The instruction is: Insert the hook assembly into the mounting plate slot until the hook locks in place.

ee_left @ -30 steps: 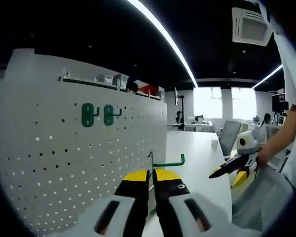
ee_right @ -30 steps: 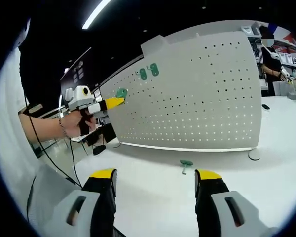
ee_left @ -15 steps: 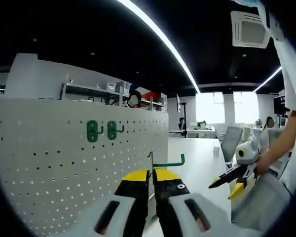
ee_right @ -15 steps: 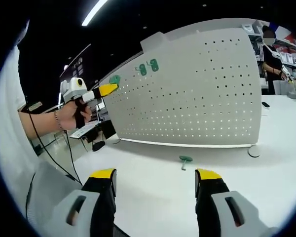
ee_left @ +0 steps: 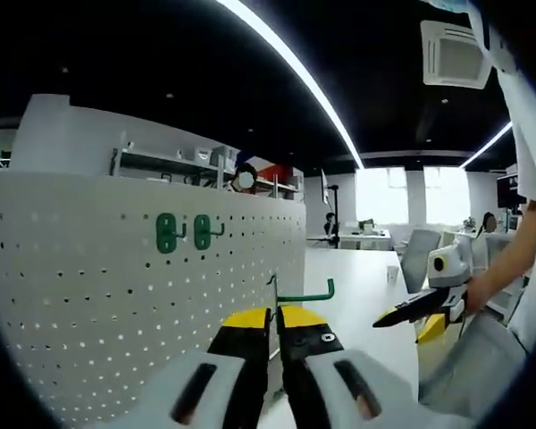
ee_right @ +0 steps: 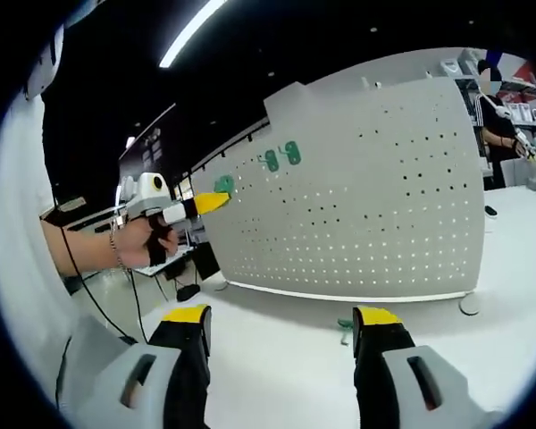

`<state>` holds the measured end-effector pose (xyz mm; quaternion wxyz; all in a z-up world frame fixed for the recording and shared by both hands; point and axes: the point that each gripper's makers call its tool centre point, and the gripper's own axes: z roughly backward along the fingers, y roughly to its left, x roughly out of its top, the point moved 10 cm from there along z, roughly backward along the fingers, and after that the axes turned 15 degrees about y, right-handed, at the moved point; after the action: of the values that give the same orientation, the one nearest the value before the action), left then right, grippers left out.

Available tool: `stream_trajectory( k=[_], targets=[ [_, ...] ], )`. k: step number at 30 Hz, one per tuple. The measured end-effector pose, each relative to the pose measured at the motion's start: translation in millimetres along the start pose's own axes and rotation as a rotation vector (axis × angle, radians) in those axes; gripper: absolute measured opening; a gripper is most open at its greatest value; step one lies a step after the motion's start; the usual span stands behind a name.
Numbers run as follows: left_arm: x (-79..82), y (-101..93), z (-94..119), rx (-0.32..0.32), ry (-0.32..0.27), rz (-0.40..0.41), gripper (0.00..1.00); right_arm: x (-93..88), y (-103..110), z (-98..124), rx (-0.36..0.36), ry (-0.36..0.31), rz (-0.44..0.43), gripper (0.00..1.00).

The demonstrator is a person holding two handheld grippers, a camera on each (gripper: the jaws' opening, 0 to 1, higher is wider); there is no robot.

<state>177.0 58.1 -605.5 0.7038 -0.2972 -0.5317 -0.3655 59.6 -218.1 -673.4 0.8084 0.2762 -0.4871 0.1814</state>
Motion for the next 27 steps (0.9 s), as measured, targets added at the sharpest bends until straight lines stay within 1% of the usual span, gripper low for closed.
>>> stream_trajectory(
  k=[2, 9, 16, 21, 23, 27],
  targets=[
    [-0.1, -0.5, -0.4, 0.003, 0.000, -0.001, 0.03, 4.5, 1.8, -1.9, 0.001, -0.005, 0.008, 0.61],
    [0.7, -2.0, -0.4, 0.006, -0.007, 0.000, 0.03, 12.3, 4.1, -6.2, 0.015, -0.022, 0.028, 0.60],
    [-0.3, -3.2, 1.0, 0.009, -0.007, 0.003, 0.03, 17.1, 6.4, -8.8, 0.022, -0.027, 0.034, 0.59],
    [0.2, -8.0, 1.0, 0.009, -0.014, 0.009, 0.03, 25.6, 12.3, -13.2, 0.054, -0.076, 0.024, 0.60],
    [-0.6, -9.2, 0.9, 0.009, -0.016, 0.012, 0.03, 29.5, 15.0, -15.7, 0.080, -0.112, 0.003, 0.60],
    [-1.7, -11.8, 1.4, 0.010, -0.021, 0.020, 0.03, 34.8, 19.1, -20.5, 0.117, -0.127, -0.012, 0.60]
  ],
)
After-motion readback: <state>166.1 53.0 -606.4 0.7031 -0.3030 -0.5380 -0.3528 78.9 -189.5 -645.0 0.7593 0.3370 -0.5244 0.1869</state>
